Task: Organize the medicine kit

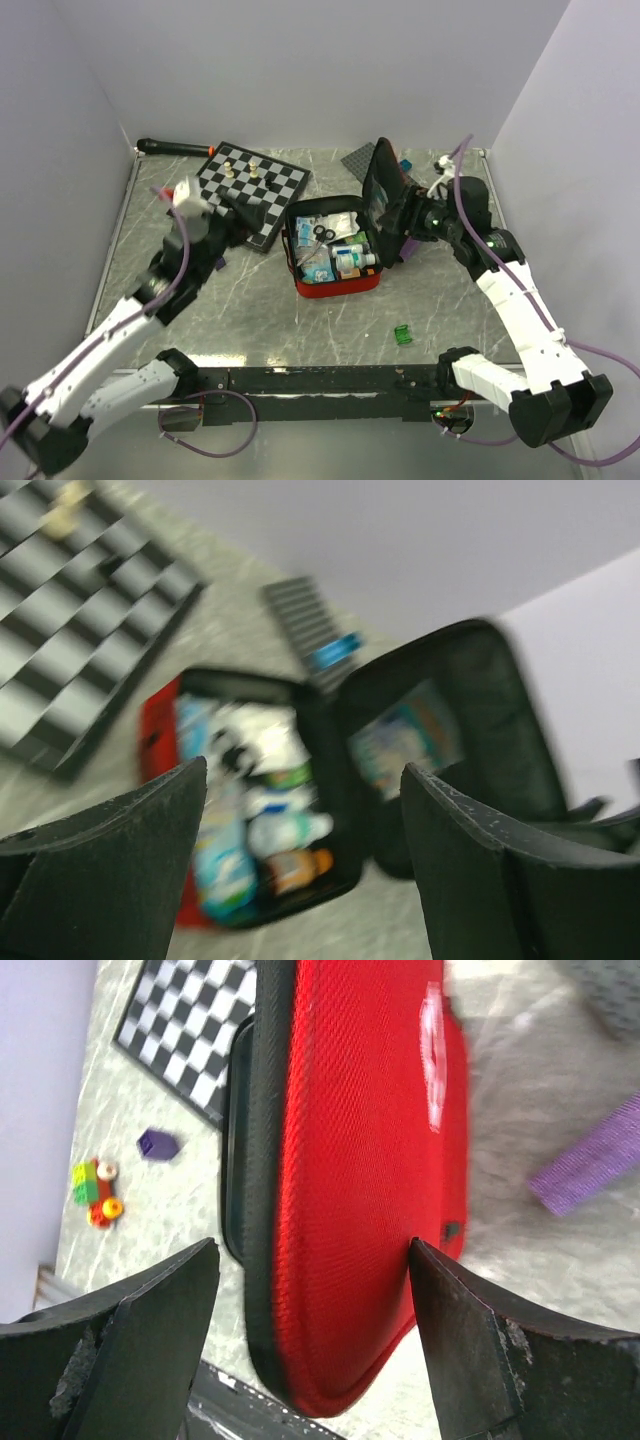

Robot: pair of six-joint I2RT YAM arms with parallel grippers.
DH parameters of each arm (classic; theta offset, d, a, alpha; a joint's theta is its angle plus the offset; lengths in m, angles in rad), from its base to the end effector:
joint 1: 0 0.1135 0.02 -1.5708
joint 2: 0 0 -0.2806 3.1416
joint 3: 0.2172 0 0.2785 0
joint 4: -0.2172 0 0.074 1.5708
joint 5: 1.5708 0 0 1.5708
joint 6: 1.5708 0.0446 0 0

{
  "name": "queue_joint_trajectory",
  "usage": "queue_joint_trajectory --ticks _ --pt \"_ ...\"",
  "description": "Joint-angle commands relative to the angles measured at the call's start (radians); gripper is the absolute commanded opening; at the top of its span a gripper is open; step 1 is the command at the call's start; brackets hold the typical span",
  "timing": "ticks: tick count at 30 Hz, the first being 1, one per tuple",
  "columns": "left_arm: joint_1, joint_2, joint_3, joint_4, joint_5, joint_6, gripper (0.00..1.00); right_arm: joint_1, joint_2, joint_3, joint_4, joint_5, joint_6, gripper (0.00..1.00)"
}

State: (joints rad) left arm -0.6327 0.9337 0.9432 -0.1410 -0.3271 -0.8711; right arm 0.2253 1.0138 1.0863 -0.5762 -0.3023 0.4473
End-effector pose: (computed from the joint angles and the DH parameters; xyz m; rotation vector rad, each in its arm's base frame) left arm 0.2018 -0.1302 0.3864 -0.4594 1.7074 -0.8367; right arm 0.2316 0.0667 0.3750 0.0453 2.1301 0.7187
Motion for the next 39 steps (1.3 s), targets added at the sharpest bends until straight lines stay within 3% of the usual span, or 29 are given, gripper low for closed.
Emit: queue_joint_trajectory --ticks 1,5,12,15,17,23,27,39 --pt "0.01 -0.182 -0.207 -0.095 -0.082 -0.078 0.82 0.164 0.046 0.087 0.058 0.029 -0.038 0.82" --pt "0.018 -0.249 -0.224 -0.156 -0.089 -0.077 0.82 0.317 0.127 0.156 -0.01 -0.055 -0.143 0.83" --pt "0.03 -0.202 -0.153 -0.134 -0.043 0.006 0.85 0.243 -0.099 -0.055 0.058 0.005 -0.119 0.92" --pt "0.05 -0.129 -0.132 -0.083 0.008 0.024 0.86 0.16 -0.123 -0.133 0.073 0.042 -0.041 0.91" --pt "0.08 -0.058 -0.113 -0.049 0.06 0.024 0.86 0.109 -0.109 -0.193 0.113 -0.022 0.033 0.9" --pt "0.169 0.206 -0.015 0.067 0.233 0.084 0.88 0.097 -0.066 -0.272 0.156 -0.008 0.105 0.91" --pt "0.194 0.309 0.069 0.034 0.332 0.061 0.85 0.051 -0.058 -0.302 0.203 0.034 0.163 0.91" --pt "0.195 0.068 -0.23 0.017 0.284 -0.019 0.85 0.043 0.219 -0.351 0.433 0.06 0.157 0.93"
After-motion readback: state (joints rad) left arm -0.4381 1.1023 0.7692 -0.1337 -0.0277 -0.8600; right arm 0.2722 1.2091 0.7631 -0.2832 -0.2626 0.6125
